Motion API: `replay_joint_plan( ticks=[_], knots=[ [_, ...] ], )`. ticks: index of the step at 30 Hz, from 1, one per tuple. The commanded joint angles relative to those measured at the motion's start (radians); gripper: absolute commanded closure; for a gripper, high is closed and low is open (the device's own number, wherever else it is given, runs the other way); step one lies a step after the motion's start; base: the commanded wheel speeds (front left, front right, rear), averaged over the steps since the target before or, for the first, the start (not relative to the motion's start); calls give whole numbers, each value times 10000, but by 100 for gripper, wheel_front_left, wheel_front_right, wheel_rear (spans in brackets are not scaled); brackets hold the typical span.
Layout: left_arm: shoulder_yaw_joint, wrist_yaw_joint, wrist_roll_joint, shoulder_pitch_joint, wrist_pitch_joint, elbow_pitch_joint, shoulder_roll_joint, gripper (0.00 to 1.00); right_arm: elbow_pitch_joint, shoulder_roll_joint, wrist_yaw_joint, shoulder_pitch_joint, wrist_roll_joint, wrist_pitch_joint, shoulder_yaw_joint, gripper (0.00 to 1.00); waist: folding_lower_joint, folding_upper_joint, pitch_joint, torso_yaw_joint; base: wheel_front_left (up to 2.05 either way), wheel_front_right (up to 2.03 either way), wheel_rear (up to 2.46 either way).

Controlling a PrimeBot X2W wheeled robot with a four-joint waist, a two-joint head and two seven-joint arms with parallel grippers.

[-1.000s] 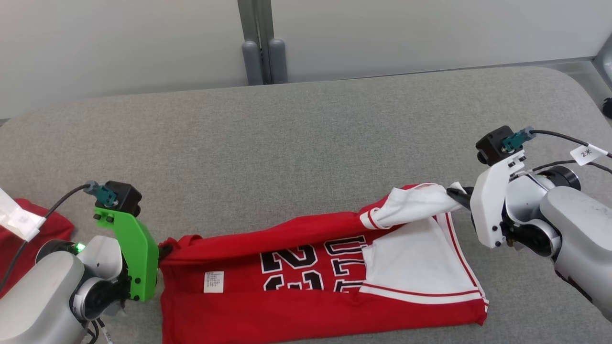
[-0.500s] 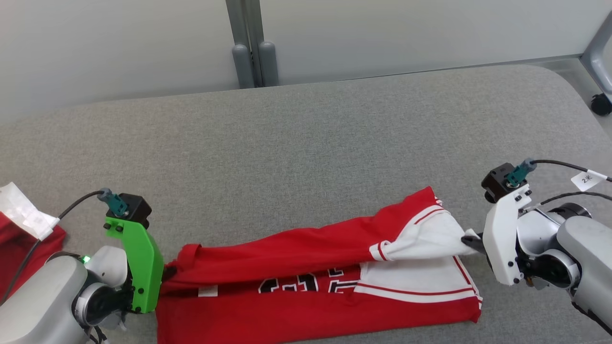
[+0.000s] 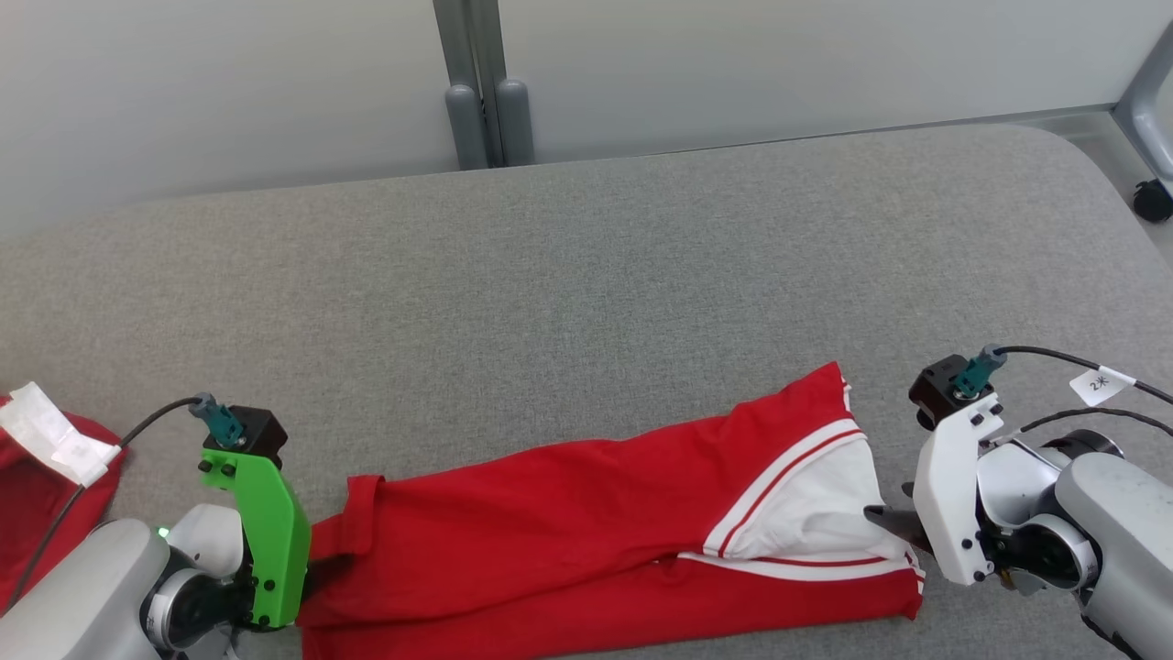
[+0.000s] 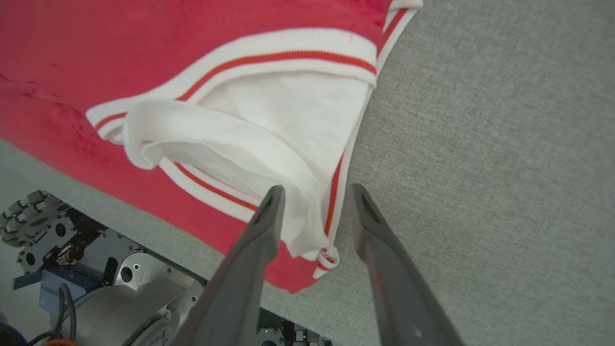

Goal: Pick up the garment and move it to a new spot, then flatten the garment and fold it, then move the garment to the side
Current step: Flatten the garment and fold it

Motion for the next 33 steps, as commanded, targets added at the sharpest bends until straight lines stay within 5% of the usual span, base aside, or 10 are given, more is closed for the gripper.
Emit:
replay_joint_plan(
  ticks=[1,9,15,24,28,33],
  knots=[
    [25,20,17,138,-70,-10,61,0,-108,43,-11,236,-45,32,-161,0,0,-1,-78,10,0,0,0],
    [485,303,485,79,-1260,-646,374,0,-1073,202,-11,558,-449,-1175,-1702,0,0,-1,-351,45,0,0,0],
    [1162,1057,1353,350,-3813,-1199,309,0,-1405,876,-9,1058,-1327,-3533,-3278,0,0,-1,-468,167,0,0,0],
    [2412,2543,2190,1735,-8234,-1869,-280,0,-827,2715,-6,2308,-2964,-6999,-5582,0,0,-1,-547,381,0,0,0],
    [2571,2512,2391,2501,-9670,-1785,-592,0,-448,3288,-6,2761,-3480,-7928,-6048,0,0,-1,-530,412,0,0,0],
    [3111,2579,3108,3205,-10204,-1932,-998,0,105,3772,-6,3227,-3889,-8611,-6333,0,0,-1,-451,432,0,0,0]
  ],
)
